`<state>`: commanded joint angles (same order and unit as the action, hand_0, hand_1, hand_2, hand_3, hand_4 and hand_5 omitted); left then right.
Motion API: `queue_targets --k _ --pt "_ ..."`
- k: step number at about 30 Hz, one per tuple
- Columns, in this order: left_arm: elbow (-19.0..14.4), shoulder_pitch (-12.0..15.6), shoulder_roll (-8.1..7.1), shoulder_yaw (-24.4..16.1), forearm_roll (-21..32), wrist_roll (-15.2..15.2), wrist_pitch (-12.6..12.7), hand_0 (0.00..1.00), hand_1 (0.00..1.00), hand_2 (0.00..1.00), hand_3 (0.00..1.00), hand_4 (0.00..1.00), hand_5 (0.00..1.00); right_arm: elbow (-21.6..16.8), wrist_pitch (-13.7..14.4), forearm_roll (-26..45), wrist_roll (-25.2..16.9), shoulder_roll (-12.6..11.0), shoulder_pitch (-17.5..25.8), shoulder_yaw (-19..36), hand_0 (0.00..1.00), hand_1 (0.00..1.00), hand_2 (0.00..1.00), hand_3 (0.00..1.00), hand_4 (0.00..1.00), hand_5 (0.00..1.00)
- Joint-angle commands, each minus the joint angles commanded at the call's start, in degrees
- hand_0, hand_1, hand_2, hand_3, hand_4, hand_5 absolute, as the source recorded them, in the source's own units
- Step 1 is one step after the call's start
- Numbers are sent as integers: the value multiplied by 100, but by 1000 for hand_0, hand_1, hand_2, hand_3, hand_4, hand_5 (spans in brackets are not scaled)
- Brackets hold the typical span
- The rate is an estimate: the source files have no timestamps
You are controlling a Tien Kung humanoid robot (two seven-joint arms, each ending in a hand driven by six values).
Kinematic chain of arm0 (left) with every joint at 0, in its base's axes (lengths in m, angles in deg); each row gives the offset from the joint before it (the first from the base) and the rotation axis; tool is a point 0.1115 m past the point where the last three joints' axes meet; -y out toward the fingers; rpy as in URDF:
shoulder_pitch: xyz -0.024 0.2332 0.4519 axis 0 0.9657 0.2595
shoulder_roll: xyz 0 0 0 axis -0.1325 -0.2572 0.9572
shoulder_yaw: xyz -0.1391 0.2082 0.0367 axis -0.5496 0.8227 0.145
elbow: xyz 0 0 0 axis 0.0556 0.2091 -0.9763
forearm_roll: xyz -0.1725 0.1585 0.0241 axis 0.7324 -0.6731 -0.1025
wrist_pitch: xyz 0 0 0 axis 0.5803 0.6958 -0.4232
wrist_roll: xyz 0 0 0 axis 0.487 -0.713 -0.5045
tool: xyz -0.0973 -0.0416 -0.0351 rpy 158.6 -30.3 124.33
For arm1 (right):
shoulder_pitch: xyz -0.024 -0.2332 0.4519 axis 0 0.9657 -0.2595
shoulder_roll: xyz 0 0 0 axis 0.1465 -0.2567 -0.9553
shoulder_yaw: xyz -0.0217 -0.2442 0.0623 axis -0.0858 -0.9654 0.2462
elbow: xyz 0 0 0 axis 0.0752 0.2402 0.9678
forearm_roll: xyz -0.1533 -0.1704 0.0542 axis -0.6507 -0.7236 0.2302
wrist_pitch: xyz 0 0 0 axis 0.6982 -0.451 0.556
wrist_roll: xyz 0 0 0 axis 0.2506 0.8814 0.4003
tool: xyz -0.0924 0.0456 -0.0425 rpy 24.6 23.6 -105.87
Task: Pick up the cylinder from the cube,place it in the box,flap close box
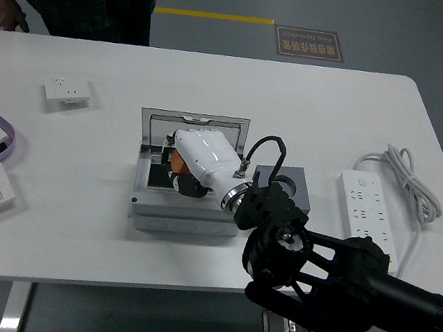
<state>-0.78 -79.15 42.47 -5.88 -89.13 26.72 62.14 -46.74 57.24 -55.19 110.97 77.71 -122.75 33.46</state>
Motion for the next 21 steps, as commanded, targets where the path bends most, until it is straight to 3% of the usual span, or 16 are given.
queue_targets --k 7,8,13,14,19,20,21 --pt "-4 -11 1 -16 -16 -5 -3 655 640 581 640 706 299 262 -29 -427 325 74 -125 -235 409 416 439 368 20 2" --pt "-4 -12 5 -13 -11 -3 -1 655 639 581 637 707 299 303 -31 -426 325 87 -143 -282 486 464 464 437 140 2" --pt "-1 -13 7 -19 -16 -6 -1 655 639 581 637 707 299 370 -36 -338 325 108 -190 -376 486 464 464 437 140 2" --pt "0 -13 5 -13 -9 -3 4 655 640 581 638 707 299 377 -47 -300 325 109 -198 -392 607 532 538 601 370 16" --pt "-3 -26 7 -10 -6 6 18 655 640 581 638 707 299 399 -107 -173 325 113 -211 -418 607 532 538 601 370 16" --pt "-5 -30 9 -15 -12 5 17 655 639 581 639 707 299 407 -124 -142 325 113 -213 -419 621 605 626 682 469 318" --pt "-8 -34 10 -20 -18 4 15 655 639 581 639 707 299 414 -144 -118 325 113 -215 -421 621 605 626 682 469 318"
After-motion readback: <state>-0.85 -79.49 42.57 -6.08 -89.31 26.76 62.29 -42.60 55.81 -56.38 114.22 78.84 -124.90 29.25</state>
